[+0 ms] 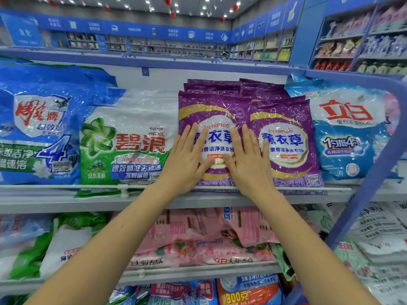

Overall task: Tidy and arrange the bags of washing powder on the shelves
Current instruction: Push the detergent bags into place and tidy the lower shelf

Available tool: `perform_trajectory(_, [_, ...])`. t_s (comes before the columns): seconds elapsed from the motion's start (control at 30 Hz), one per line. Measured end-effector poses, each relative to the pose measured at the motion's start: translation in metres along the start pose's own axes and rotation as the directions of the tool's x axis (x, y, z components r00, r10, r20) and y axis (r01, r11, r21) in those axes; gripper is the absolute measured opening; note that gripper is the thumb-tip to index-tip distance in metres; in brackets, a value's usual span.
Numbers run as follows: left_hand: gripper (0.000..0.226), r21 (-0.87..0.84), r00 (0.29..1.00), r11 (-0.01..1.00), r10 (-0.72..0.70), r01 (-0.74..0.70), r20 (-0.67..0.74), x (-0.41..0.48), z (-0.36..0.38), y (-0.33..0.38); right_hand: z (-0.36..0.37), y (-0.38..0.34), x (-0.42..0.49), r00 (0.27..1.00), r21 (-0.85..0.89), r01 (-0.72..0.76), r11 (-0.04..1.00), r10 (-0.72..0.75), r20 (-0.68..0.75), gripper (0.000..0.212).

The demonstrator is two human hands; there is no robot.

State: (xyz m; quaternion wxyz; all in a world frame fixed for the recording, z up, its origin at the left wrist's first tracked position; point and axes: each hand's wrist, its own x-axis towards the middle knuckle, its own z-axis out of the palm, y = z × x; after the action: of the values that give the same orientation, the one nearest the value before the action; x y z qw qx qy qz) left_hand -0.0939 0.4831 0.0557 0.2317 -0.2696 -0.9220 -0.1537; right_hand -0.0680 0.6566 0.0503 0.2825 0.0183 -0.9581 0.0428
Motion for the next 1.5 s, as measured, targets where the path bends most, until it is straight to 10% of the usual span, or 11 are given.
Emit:
perform_trajectory(0.13, [0.061,-0.001,0.959,0.999,0.047,-0.049,-0.278,-0.031,-0.03,-0.009,-0.011,-0.006,-0.017,0.974,0.225,0.006,0.974,0.046,-0.224,0.07])
perform_trajectory(0.33, [0.041,-0.269,0.854,0.953,-0.252,0.138,-0.456,-0.107,-0.072,-0.047,-0.018,-0.038,-0.064,0.928,0.529,0.136,0.838,0.08,-0.364,0.046])
perform_trajectory(0.73, [0.001,-0.595,0.537,0.608,-0.78,0.525,-0.323,-0.335,-0.069,-0.061,0.023,-0.038,-0.161,0.989,0.899,-0.074,0.433,0.147,0.011,0.016])
perform_trajectory(0.97, [0.023,-0.638,0.333,0.464,-0.886,0.614,-0.324,-0.4,-0.063,-0.043,0.057,-0.073,-0.192,0.976,0.919,-0.213,0.33,0.028,0.216,0.028])
perform_trajectory(1.5, [0.029,-0.637,0.227,0.401,-0.913,0.658,-0.339,-0.462,-0.105,-0.145,0.116,-0.255,-0.151,0.934,0.925,-0.132,0.357,-0.269,0.237,0.025])
